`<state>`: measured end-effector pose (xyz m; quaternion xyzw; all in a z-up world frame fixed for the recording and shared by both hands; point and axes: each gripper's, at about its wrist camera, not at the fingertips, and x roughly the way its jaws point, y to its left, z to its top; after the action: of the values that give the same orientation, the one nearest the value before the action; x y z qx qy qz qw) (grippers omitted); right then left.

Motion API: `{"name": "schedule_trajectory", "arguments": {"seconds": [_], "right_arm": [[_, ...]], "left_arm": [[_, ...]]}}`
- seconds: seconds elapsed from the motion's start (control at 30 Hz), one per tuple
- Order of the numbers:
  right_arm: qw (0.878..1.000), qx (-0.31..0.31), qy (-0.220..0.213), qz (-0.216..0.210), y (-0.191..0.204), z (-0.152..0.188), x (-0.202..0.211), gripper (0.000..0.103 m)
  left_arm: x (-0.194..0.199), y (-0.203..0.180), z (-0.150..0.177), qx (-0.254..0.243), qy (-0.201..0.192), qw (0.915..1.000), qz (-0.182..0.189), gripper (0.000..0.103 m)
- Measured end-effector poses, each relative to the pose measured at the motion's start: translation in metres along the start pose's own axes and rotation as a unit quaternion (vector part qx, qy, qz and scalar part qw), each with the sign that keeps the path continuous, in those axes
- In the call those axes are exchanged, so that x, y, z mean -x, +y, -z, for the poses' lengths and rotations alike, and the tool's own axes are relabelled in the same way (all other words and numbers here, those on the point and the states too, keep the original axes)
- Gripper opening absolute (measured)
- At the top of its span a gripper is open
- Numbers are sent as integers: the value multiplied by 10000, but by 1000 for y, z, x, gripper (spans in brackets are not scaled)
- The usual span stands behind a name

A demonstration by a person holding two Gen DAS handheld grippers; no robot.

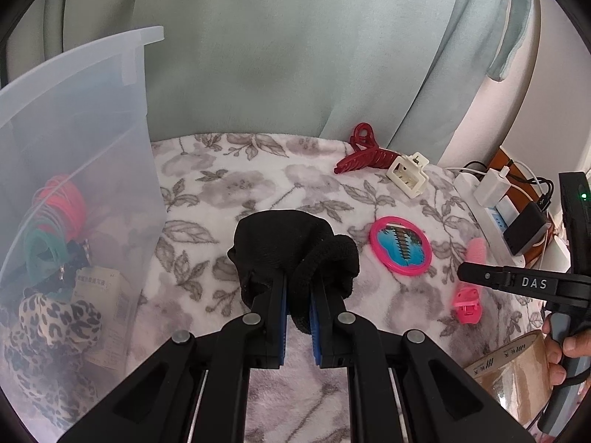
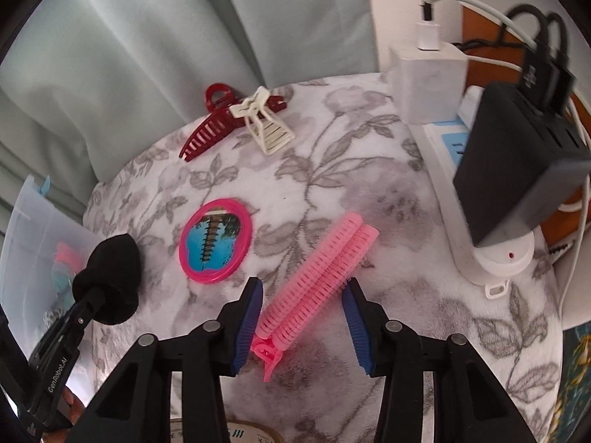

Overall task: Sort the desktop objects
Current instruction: 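Grasp the pink hair-roller clip with the right tool while the left tool holds the elephant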

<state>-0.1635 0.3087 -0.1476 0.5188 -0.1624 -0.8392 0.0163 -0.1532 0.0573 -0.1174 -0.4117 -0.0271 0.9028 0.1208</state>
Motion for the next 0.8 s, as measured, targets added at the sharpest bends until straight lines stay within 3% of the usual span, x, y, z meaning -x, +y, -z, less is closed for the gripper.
{"name": "schedule_trajectory", "arguments": {"seconds": [0.47, 0.8], "right_arm": [[9986, -248, -28, -459, -10, 2, 4, 33], [9967, -308, -306, -690, -9, 8, 31, 31]], "left_arm": [[12, -1, 1, 16, -5, 10000, -23, 11], [37, -5, 3, -9, -171, 9998, -56, 11]]}}
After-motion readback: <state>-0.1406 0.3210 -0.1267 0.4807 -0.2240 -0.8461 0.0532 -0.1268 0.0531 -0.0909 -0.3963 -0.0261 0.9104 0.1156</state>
